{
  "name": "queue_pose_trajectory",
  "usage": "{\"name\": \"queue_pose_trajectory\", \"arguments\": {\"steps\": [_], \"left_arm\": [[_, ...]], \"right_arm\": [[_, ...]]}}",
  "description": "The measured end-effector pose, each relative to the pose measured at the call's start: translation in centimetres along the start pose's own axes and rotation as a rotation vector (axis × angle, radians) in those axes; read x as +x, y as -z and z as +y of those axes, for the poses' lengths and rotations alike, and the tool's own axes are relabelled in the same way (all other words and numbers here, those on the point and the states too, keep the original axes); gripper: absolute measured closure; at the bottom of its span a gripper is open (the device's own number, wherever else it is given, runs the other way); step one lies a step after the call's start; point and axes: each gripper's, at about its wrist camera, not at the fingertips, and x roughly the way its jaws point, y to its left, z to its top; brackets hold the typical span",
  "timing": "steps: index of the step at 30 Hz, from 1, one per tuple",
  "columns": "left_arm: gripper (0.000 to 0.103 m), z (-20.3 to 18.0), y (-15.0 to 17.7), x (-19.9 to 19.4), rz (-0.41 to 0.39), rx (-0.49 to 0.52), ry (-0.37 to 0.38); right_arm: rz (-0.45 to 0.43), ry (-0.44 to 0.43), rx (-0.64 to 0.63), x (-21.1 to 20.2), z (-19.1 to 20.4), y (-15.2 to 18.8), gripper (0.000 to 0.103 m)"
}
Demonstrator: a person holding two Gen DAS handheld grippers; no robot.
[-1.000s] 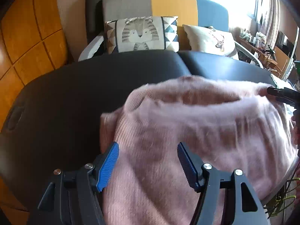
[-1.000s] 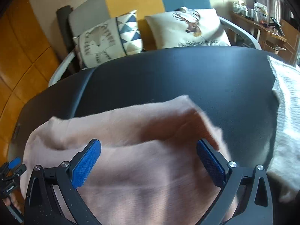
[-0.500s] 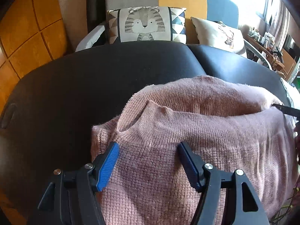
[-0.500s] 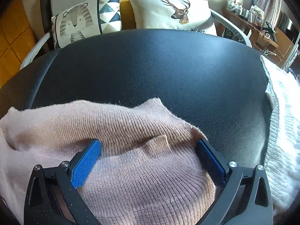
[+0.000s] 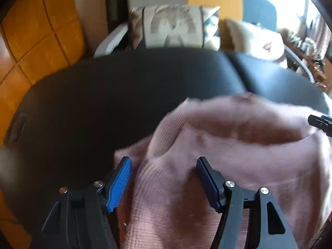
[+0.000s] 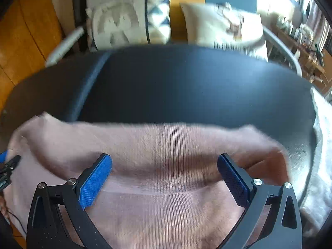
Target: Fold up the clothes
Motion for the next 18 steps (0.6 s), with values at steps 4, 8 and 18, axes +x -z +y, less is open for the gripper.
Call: {"name": "queue_pose_trajectory", "arguments": {"steps": [4,8,18], "left_arm": [[0.035,1.0,0.4,0.0,-0.023,-0.032,0.051],[0.035,1.1,0.2,-0.1,-0.021,-0.034,0.054],[0.035,2.2,0.7,-0.2,-0.017,-0.039,0.076]], "right_arm": [[-0.001,-0.017,0.060,-0.1,-0.7,-0.1,0.000],[-0.093,-0.049,0.029,-3.0,2.0,-1.6,0.000],[-0.055,-0.109,-0.166,-1.3,11.8,-2.1,0.000]]}}
